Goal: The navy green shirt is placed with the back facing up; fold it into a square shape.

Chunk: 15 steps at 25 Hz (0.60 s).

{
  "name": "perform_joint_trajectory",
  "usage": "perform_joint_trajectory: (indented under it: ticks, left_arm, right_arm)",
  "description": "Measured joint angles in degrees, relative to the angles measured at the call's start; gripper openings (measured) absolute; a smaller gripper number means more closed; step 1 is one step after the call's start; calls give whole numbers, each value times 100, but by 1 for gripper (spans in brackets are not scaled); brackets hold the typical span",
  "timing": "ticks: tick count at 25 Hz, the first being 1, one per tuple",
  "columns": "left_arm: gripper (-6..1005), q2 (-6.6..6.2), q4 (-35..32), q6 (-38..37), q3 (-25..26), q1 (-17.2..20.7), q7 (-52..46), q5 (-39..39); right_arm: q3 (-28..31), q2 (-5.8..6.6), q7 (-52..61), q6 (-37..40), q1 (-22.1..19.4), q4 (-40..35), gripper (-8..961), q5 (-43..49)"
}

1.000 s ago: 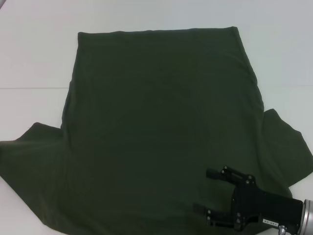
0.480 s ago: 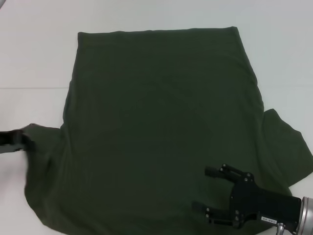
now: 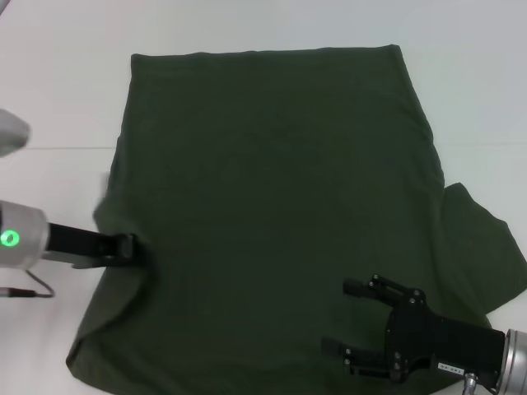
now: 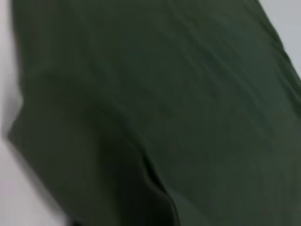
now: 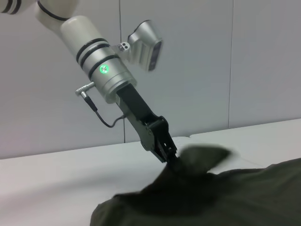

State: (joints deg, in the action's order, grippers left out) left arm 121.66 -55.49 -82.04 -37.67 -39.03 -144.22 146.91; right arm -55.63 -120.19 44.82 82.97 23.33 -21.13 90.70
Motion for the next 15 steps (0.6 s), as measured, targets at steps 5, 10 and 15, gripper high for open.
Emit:
perform_joint_trajectory:
  ticks: [5,10,15]
  left_arm:
    - [16,106,184,266,-262,-5,-23,-2]
    - [16,110,309,349,-237,5,-30,-95]
    - [16,89,396,310,-237,16,-27,-393]
  right_arm:
    - [0,-4,0,-1,6,-3,914,0]
    - [0,-4,0,8,4,-10,914,0]
    - [0,-4,0,32,4,-13,914,0]
